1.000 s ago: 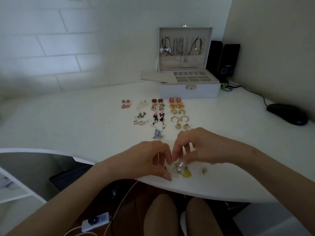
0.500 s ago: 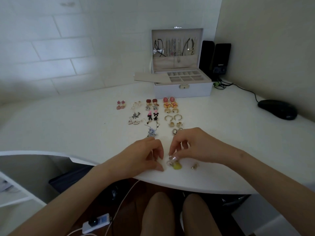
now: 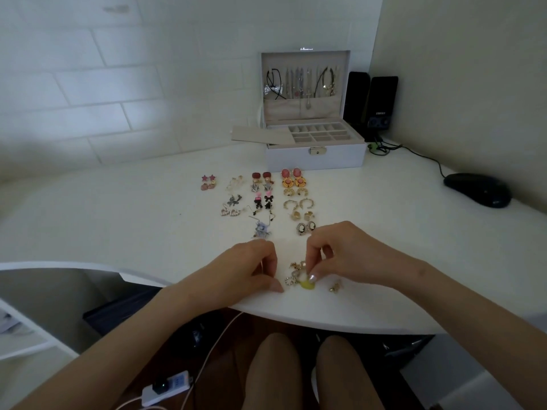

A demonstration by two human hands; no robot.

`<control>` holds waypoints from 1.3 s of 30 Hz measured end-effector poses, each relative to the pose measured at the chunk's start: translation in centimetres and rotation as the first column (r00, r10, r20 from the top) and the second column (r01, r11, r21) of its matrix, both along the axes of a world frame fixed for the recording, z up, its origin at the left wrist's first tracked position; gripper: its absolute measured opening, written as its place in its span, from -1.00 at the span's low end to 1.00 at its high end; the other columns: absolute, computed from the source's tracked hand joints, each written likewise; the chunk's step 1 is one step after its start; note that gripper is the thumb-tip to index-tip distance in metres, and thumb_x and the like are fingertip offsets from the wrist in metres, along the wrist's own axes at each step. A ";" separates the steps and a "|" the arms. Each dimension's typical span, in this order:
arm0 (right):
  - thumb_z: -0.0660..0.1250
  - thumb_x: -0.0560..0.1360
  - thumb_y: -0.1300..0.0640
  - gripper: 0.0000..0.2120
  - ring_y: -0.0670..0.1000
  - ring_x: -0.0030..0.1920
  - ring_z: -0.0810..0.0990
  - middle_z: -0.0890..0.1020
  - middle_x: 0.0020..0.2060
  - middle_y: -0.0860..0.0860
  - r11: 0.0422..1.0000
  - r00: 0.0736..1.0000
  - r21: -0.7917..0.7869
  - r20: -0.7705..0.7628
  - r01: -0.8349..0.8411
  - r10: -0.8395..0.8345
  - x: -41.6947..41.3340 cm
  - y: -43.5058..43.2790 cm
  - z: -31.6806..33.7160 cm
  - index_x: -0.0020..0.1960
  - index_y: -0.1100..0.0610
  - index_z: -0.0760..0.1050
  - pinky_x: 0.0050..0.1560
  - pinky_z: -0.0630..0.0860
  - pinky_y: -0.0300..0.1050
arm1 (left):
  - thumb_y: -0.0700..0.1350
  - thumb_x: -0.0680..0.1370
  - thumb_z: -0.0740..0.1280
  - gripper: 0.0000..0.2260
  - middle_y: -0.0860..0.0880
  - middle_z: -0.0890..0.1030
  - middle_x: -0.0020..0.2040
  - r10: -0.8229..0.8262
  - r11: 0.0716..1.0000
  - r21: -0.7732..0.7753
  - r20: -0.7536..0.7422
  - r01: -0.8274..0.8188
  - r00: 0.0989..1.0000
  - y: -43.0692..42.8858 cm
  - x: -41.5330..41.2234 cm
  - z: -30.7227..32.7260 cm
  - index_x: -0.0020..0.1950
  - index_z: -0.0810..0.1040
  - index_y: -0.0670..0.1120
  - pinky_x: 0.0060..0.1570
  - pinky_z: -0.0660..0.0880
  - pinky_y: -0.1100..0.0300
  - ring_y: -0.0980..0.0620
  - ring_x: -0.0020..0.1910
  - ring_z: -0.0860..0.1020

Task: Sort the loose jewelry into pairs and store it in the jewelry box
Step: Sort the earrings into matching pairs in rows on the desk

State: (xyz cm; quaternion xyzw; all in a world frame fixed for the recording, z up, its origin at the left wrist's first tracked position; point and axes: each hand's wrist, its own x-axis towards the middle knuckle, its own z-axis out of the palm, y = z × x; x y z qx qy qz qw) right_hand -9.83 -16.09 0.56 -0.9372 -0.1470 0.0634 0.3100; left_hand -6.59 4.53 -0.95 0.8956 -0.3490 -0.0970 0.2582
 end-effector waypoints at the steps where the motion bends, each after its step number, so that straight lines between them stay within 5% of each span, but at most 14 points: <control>1: 0.52 0.32 0.16 -0.81 -0.18 -0.34 0.45 0.57 -0.33 -0.14 1.000 1.000 0.013 -0.008 0.003 -0.003 0.0 -0.1 0.3 -0.32 -0.05 0.55 -0.28 0.41 -0.28 | -0.04 0.43 0.44 -0.78 0.11 0.45 -0.27 0.011 0.999 -0.033 -0.021 -0.012 1.000 0.0 0.0 0.0 -0.25 0.38 0.06 -0.28 0.35 0.40 0.25 -0.34 0.40; 9: 0.41 0.39 0.36 -0.86 -0.11 -0.24 0.65 0.70 -0.17 0.04 0.964 0.986 0.263 -0.143 -0.051 0.091 0.4 -0.1 1.9 -0.28 0.27 0.45 -0.22 0.54 -0.27 | -0.15 0.39 0.48 -0.83 -0.05 0.57 -0.28 0.006 0.971 -0.236 -0.132 -0.037 0.991 0.5 0.2 0.6 -0.22 0.49 -0.11 -0.18 0.47 0.12 0.13 -0.32 0.47; 15: 0.40 0.40 0.37 -0.90 -0.04 -0.35 0.62 0.65 -0.35 -0.01 0.952 0.991 0.303 -0.106 -0.044 0.080 1.8 1.5 1.9 -0.19 0.19 0.59 -0.23 0.56 -0.22 | -0.08 0.30 0.54 -0.72 0.02 0.51 -0.35 0.092 0.957 -0.268 -0.073 -0.108 0.993 0.5 0.7 0.5 -0.26 0.44 -0.11 -0.32 0.38 0.27 0.17 -0.39 0.38; 21: 0.39 0.40 0.39 -0.84 -0.15 -0.40 0.57 0.67 -0.28 0.00 0.946 0.992 0.310 -0.044 -0.096 0.115 4.4 3.9 2.6 -0.12 0.18 0.64 -0.32 0.51 -0.28 | -0.16 0.37 0.50 -0.85 -0.03 0.62 -0.21 0.186 0.926 -0.329 -0.026 -0.184 0.982 2.4 2.7 0.7 -0.18 0.54 -0.09 -0.11 0.53 0.20 0.03 -0.22 0.57; 28: 0.42 0.35 0.47 -0.78 0.08 -0.24 0.67 0.66 -0.21 0.19 0.880 0.991 0.473 -0.100 -0.027 0.085 9.4 6.8 2.4 -0.02 0.34 0.58 -0.18 0.63 -0.16 | -0.36 0.33 0.48 -0.74 -0.03 0.67 -0.08 0.291 0.833 -0.439 -0.170 -0.337 0.941 5.1 6.6 1.9 -0.05 0.55 -0.17 -0.18 0.53 0.40 0.19 -0.15 0.64; 35: 0.52 0.32 0.32 -0.86 -0.08 -0.38 0.61 0.65 -0.33 0.12 0.924 0.998 0.381 0.024 0.041 -0.054 14.9 10.2 2.3 -0.15 0.28 0.61 -0.31 0.54 -0.31 | -0.39 0.29 0.50 -0.81 0.02 0.60 0.04 0.461 0.697 -0.497 -0.242 -0.517 0.854 7.2 12.0 1.2 -0.18 0.60 -0.20 -0.24 0.48 0.48 0.26 -0.18 0.63; 39: 0.49 0.33 0.34 -0.85 -0.15 -0.31 0.59 0.62 -0.34 -0.04 0.946 0.996 0.321 0.058 0.042 -0.064 17.8 11.6 2.0 -0.10 0.26 0.66 -0.16 0.55 -0.32 | -0.36 0.37 0.45 -0.88 0.08 0.66 -0.22 0.511 0.674 -0.486 -0.236 -0.556 0.826 8.0 14.5 0.7 -0.21 0.62 -0.16 -0.18 0.43 0.30 0.19 -0.26 0.63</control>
